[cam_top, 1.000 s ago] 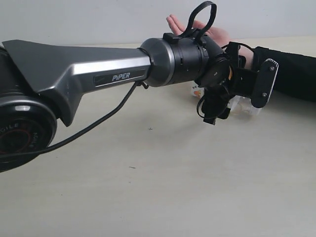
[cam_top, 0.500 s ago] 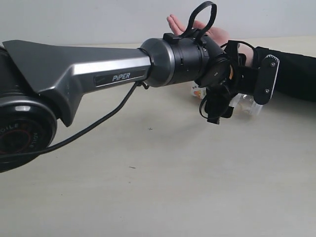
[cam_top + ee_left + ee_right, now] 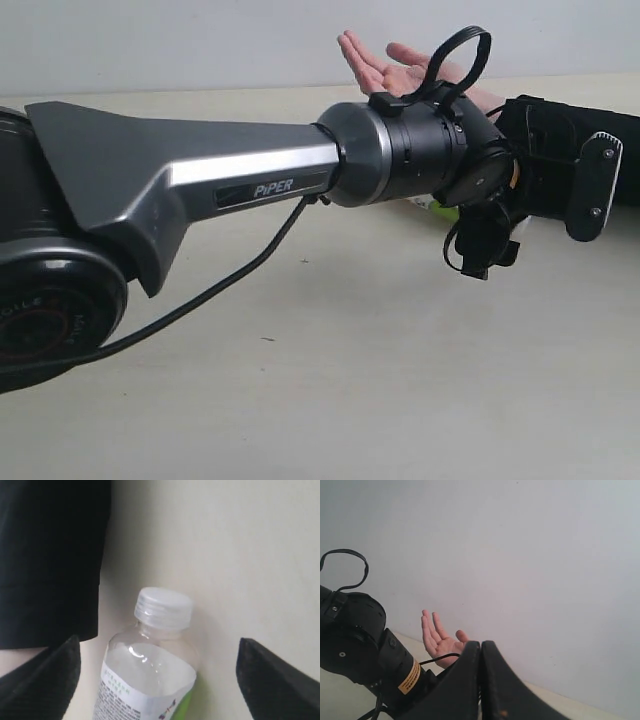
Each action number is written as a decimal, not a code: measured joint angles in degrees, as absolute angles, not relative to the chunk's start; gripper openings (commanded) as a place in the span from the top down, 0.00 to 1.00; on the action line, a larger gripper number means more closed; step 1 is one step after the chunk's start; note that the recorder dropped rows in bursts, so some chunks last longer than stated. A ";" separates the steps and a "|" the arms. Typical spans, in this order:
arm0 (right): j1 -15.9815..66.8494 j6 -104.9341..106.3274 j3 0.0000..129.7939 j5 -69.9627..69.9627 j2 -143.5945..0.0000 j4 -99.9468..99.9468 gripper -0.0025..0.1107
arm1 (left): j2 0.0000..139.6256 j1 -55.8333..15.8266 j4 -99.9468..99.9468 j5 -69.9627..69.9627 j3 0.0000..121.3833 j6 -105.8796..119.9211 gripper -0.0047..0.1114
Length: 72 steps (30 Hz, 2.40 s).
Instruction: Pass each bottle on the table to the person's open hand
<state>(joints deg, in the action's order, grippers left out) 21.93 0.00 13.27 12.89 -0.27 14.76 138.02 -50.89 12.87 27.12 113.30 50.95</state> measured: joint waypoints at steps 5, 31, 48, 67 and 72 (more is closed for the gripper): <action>21.93 0.00 13.27 12.89 -0.27 14.76 0.98 | 138.02 -50.89 12.87 27.46 114.80 50.95 0.26; 21.93 0.00 13.27 12.89 -0.27 14.76 0.98 | 140.15 -49.86 0.40 43.12 126.33 60.82 0.26; 21.93 0.00 13.27 12.89 -0.27 14.76 0.98 | 144.02 -47.29 3.90 39.61 127.80 56.94 0.55; 21.93 0.00 13.27 12.89 -0.27 14.76 0.98 | 145.08 -48.03 10.20 40.41 127.92 55.37 0.96; 21.93 0.00 13.27 12.89 -0.27 14.76 0.98 | 141.78 -50.28 10.20 43.95 127.92 51.51 0.96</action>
<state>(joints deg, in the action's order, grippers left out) 21.93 0.00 13.27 12.89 -0.27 14.76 141.78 -50.28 10.20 43.95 127.92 51.51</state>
